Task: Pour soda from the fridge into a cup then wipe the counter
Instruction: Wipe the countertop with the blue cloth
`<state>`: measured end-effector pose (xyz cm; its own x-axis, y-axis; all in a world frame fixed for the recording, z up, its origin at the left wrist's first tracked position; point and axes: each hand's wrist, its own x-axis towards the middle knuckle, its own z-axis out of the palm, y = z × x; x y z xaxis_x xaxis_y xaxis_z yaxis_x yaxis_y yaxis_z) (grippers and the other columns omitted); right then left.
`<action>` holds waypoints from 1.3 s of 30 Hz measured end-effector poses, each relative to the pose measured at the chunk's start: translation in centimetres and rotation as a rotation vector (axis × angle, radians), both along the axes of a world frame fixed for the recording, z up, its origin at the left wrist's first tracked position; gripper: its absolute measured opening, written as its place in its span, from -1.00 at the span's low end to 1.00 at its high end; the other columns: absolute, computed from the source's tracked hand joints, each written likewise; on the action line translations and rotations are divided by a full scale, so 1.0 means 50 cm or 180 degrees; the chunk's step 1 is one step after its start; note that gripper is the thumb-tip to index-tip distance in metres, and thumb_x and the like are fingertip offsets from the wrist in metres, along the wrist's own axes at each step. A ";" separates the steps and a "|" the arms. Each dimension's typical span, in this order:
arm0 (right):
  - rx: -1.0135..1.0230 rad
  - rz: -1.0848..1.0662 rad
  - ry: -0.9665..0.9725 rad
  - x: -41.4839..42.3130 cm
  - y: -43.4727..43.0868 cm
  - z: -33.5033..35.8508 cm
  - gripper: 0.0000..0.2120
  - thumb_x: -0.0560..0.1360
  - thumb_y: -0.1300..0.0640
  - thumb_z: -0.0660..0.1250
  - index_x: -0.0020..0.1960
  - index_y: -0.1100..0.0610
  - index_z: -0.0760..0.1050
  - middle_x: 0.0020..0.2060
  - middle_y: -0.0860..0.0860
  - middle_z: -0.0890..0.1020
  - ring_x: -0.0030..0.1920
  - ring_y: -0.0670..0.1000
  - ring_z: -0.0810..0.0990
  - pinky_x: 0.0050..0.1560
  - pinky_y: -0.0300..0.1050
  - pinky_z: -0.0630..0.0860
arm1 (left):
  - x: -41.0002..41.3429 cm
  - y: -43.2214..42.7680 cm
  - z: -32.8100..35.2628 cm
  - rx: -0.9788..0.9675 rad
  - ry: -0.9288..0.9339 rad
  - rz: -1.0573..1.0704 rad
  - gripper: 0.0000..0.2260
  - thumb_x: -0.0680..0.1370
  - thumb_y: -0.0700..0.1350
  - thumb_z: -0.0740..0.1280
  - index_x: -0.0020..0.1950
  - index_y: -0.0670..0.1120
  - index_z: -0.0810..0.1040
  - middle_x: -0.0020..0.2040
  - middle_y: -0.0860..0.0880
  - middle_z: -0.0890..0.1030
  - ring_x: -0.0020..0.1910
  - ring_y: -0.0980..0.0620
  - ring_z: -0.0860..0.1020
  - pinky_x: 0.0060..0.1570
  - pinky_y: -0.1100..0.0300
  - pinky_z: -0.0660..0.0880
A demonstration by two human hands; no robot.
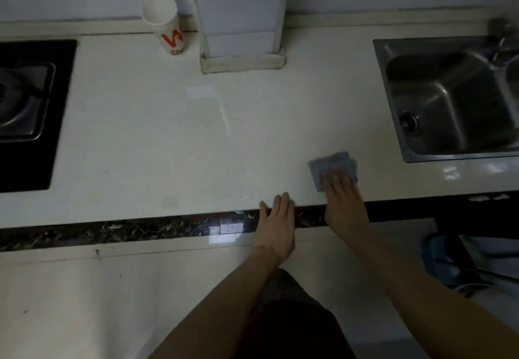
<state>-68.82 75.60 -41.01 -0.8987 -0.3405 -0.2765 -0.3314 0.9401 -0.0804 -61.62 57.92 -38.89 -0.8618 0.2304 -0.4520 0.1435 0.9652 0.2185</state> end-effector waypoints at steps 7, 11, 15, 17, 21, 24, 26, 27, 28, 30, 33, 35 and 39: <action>0.0073 -0.0720 0.0036 0.023 0.093 0.004 -0.23 0.42 0.21 0.36 0.53 0.30 0.08 0.49 0.28 0.18 0.50 0.32 0.11 0.49 0.24 0.06 | -0.006 0.044 -0.005 -0.0217 -0.0033 0.0118 -0.34 0.54 -0.09 0.24 0.56 -0.21 0.03 0.58 -0.20 -0.01 0.54 -0.23 0.01 0.40 -0.40 0.05; 0.0003 -0.0881 -0.0250 0.036 0.033 0.007 -0.27 0.54 0.08 0.22 0.56 0.22 -0.08 0.55 0.20 0.03 0.53 0.27 -0.08 0.52 0.11 -0.13 | -0.003 0.044 -0.010 -0.0207 -0.0068 0.0174 -0.29 0.53 0.00 0.27 0.57 -0.18 0.02 0.59 -0.18 -0.03 0.55 -0.21 -0.01 0.42 -0.39 0.02; -0.0032 -0.0105 -0.0149 0.076 -0.010 0.007 -0.23 0.47 0.09 0.27 0.55 0.23 -0.02 0.54 0.23 0.01 0.53 0.27 -0.09 0.52 0.19 -0.13 | -0.006 0.054 -0.013 -0.0108 -0.0038 0.0325 -0.28 0.49 0.05 0.31 0.55 -0.15 0.10 0.58 -0.16 0.03 0.54 -0.20 0.03 0.42 -0.39 0.02; -0.0107 0.0097 -0.0050 0.091 -0.006 0.005 -0.20 0.41 0.12 0.36 0.54 0.26 0.07 0.52 0.25 0.11 0.52 0.29 0.01 0.52 0.21 -0.06 | -0.004 0.053 -0.017 -0.0101 0.0046 0.0333 -0.29 0.47 0.04 0.32 0.53 -0.13 0.13 0.57 -0.15 0.06 0.53 -0.20 0.06 0.42 -0.37 0.05; -0.0103 0.0232 0.0135 0.091 0.059 -0.005 -0.17 0.26 0.19 0.48 0.47 0.26 0.27 0.44 0.24 0.34 0.45 0.31 0.26 0.43 0.26 0.18 | -0.004 0.057 -0.016 -0.0301 -0.0011 0.0333 -0.31 0.48 -0.01 0.32 0.53 -0.14 0.13 0.56 -0.16 0.08 0.51 -0.20 0.10 0.41 -0.32 0.13; 0.0123 -0.0250 0.0123 0.060 0.136 -0.003 -0.25 0.43 0.14 0.32 0.53 0.26 0.10 0.50 0.27 0.16 0.51 0.29 0.08 0.51 0.21 -0.02 | -0.034 0.108 0.017 -0.0234 0.0050 0.0513 -0.50 0.48 -0.06 0.27 0.39 -0.17 0.32 0.37 -0.19 0.35 0.34 -0.19 0.32 0.32 -0.24 0.27; 0.0225 -0.0298 -0.0065 0.032 0.177 -0.002 -0.30 0.51 0.09 0.15 0.56 0.23 -0.04 0.54 0.24 0.01 0.54 0.24 -0.07 0.53 0.17 -0.15 | -0.054 0.158 0.034 -0.0013 0.0158 0.0445 -0.54 0.48 -0.09 0.25 0.37 -0.16 0.33 0.33 -0.18 0.37 0.31 -0.19 0.34 0.33 -0.23 0.25; 0.0264 -0.0265 -0.0119 0.018 0.190 0.000 -0.30 0.52 0.10 0.15 0.56 0.21 -0.08 0.55 0.22 -0.03 0.54 0.23 -0.11 0.53 0.15 -0.18 | -0.064 0.183 0.040 0.0092 0.0164 0.0392 -0.51 0.48 -0.11 0.26 0.39 -0.17 0.30 0.37 -0.18 0.33 0.33 -0.20 0.31 0.36 -0.26 0.22; 0.0286 -0.0245 -0.0170 0.004 0.198 0.002 -0.28 0.52 0.13 0.18 0.56 0.20 -0.11 0.55 0.20 -0.06 0.55 0.21 -0.13 0.52 0.13 -0.21 | -0.075 0.206 0.042 0.0160 0.0140 0.0350 -0.48 0.48 -0.12 0.26 0.42 -0.18 0.27 0.41 -0.17 0.28 0.37 -0.21 0.27 0.37 -0.28 0.19; 0.0309 -0.0230 -0.0238 -0.034 0.203 0.005 -0.23 0.51 0.16 0.22 0.56 0.20 -0.15 0.55 0.18 -0.11 0.54 0.21 -0.16 0.51 0.12 -0.24 | -0.102 0.240 0.038 0.0175 0.0100 0.0271 -0.44 0.48 -0.14 0.27 0.46 -0.17 0.22 0.47 -0.18 0.19 0.43 -0.22 0.19 0.40 -0.32 0.14; 0.0380 -0.0185 -0.0264 -0.122 0.205 0.002 -0.20 0.52 0.14 0.25 0.56 0.20 -0.20 0.55 0.18 -0.14 0.54 0.21 -0.18 0.52 0.11 -0.21 | -0.154 0.265 0.023 0.0087 0.0143 0.0230 -0.40 0.47 -0.15 0.29 0.48 -0.16 0.18 0.51 -0.19 0.11 0.48 -0.24 0.10 0.41 -0.35 0.09; 0.0448 -0.0133 -0.0335 -0.191 0.209 0.004 -0.20 0.54 0.13 0.24 0.56 0.18 -0.22 0.55 0.16 -0.16 0.54 0.20 -0.20 0.51 0.10 -0.24 | -0.191 0.273 0.017 -0.0054 0.0189 0.0254 -0.38 0.48 -0.17 0.29 0.50 -0.19 0.15 0.52 -0.21 0.08 0.49 -0.26 0.08 0.40 -0.37 0.09; 0.0374 -0.0031 -0.0245 -0.333 0.207 -0.006 -0.23 0.53 0.19 0.21 0.56 0.15 -0.22 0.56 0.13 -0.16 0.54 0.18 -0.20 0.48 0.08 -0.29 | -0.249 0.282 0.013 -0.0085 0.0006 0.0408 -0.49 0.53 -0.21 0.20 0.47 -0.22 0.21 0.50 -0.22 0.13 0.46 -0.28 0.14 0.35 -0.41 0.14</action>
